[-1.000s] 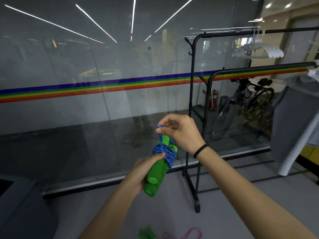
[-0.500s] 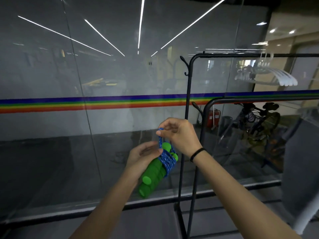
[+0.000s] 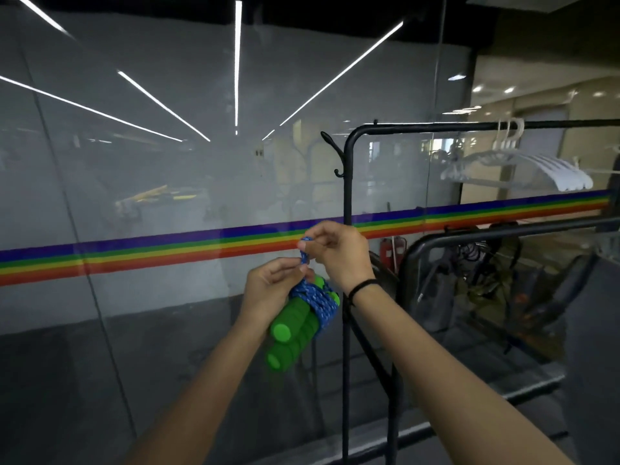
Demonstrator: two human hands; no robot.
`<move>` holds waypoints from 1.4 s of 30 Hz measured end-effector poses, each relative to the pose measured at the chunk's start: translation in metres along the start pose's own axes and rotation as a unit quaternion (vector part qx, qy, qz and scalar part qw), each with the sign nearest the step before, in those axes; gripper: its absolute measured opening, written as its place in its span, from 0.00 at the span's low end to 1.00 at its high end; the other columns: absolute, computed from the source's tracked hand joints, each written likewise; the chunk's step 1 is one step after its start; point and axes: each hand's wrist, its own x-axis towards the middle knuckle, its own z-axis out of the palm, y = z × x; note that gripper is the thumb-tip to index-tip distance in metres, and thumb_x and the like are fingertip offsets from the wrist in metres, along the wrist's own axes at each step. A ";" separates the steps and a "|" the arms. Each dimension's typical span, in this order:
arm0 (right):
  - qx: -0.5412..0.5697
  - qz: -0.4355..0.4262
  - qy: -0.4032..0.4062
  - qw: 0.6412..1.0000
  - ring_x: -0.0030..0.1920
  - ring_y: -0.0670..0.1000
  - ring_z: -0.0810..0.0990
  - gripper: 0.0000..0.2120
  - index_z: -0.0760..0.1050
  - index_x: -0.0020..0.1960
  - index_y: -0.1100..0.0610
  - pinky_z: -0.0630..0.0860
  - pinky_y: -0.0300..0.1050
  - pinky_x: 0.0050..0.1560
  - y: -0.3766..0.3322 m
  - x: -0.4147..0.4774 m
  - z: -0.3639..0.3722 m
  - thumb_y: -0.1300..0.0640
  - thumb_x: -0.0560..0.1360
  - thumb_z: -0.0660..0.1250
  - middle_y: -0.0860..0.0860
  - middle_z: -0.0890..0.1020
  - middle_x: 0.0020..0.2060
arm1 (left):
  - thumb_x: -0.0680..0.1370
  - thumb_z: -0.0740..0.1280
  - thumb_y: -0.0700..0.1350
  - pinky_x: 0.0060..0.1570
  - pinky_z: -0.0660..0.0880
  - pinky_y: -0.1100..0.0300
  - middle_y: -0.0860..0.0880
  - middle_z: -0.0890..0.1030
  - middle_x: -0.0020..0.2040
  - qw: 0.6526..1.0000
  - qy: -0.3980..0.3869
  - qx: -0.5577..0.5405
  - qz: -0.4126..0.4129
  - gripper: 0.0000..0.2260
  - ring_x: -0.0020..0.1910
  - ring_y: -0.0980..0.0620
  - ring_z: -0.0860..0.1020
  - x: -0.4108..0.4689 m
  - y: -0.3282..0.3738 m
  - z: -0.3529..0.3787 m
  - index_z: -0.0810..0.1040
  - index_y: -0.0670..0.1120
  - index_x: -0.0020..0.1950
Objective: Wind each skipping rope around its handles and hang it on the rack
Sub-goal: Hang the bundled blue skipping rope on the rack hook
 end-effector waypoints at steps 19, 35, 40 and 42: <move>-0.149 -0.059 0.238 0.958 0.31 0.44 0.76 0.04 0.78 0.38 0.56 0.68 0.25 0.29 0.093 0.265 0.056 0.58 0.70 0.71 0.50 0.80 0.32 | 0.71 0.70 0.32 0.50 0.80 0.61 0.46 0.85 0.38 0.936 -0.274 0.187 0.115 0.08 0.40 0.53 0.84 0.351 -0.023 -0.014 0.83 0.45 0.42; -0.212 -0.044 0.341 0.915 0.34 0.52 0.82 0.05 0.78 0.40 0.58 0.80 0.47 0.40 0.119 0.292 0.021 0.56 0.70 0.70 0.54 0.82 0.32 | 0.74 0.69 0.41 0.45 0.78 0.64 0.48 0.84 0.40 0.904 -0.273 0.233 0.234 0.02 0.38 0.58 0.82 0.400 -0.034 0.050 0.81 0.45 0.45; -0.197 -0.044 0.321 0.925 0.34 0.53 0.82 0.05 0.77 0.40 0.57 0.81 0.50 0.39 0.112 0.294 0.019 0.56 0.71 0.70 0.55 0.82 0.33 | 0.76 0.66 0.39 0.48 0.78 0.54 0.49 0.83 0.38 0.880 -0.309 0.260 0.252 0.03 0.40 0.49 0.83 0.408 -0.019 0.043 0.80 0.44 0.46; -0.190 -0.052 0.313 0.929 0.34 0.52 0.82 0.05 0.77 0.39 0.57 0.81 0.50 0.39 0.108 0.296 0.023 0.56 0.71 0.71 0.54 0.82 0.32 | 0.76 0.66 0.39 0.49 0.78 0.55 0.48 0.83 0.39 0.878 -0.319 0.257 0.246 0.04 0.41 0.48 0.83 0.412 -0.014 0.037 0.80 0.43 0.48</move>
